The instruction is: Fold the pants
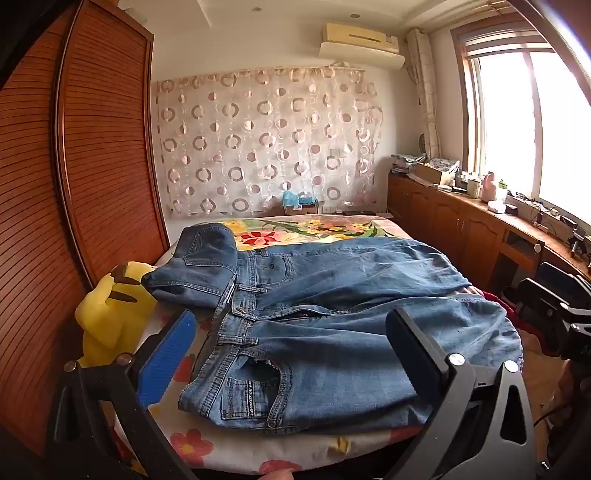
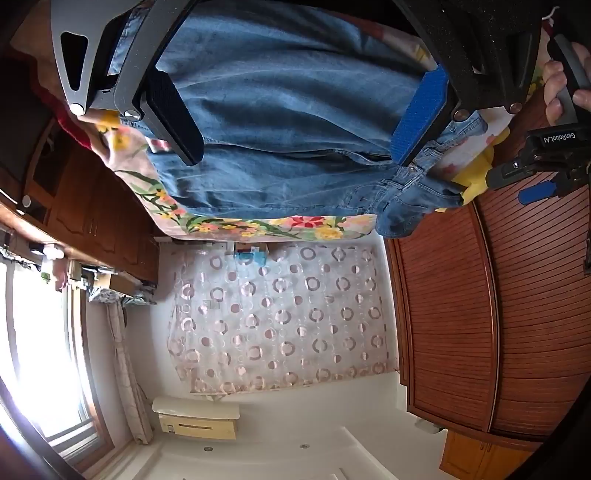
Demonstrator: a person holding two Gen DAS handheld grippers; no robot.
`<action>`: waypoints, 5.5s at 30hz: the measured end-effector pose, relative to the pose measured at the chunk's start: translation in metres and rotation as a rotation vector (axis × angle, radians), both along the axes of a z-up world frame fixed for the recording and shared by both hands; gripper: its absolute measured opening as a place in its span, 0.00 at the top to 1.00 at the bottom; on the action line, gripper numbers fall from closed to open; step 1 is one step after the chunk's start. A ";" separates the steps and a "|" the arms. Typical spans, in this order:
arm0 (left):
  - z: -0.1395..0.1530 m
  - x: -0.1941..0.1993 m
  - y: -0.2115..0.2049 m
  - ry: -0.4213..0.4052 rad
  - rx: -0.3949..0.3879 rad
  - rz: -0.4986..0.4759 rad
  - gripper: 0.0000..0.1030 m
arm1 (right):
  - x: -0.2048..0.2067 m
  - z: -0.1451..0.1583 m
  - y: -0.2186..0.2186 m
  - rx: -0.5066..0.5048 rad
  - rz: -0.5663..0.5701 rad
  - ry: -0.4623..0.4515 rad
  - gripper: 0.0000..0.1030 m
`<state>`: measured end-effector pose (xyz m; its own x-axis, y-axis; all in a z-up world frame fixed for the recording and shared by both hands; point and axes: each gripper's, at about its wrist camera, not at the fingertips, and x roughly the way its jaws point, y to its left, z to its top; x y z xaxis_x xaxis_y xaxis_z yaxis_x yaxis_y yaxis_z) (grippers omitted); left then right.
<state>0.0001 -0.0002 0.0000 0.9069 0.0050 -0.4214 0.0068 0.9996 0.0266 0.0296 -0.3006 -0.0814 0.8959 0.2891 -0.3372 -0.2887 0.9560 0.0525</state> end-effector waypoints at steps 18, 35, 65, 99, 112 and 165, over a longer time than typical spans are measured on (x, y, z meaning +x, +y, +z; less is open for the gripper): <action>-0.003 0.000 0.000 0.007 -0.003 0.000 0.00 | -0.004 0.005 0.002 -0.008 -0.003 -0.015 0.02; -0.001 -0.001 -0.003 0.005 -0.005 -0.003 0.00 | -0.006 0.004 0.001 -0.011 -0.002 -0.014 0.02; -0.004 0.000 0.000 -0.002 -0.001 -0.003 0.00 | -0.004 0.001 -0.001 -0.004 -0.001 -0.008 0.02; -0.002 -0.002 -0.003 -0.013 -0.002 -0.007 0.00 | -0.004 -0.001 -0.001 -0.005 0.000 -0.009 0.02; -0.026 0.016 0.008 0.080 -0.014 -0.031 0.00 | 0.017 -0.013 -0.013 -0.055 -0.010 0.052 0.02; -0.139 0.035 0.121 0.312 -0.253 0.034 0.75 | 0.013 -0.009 -0.033 -0.150 -0.049 0.318 0.13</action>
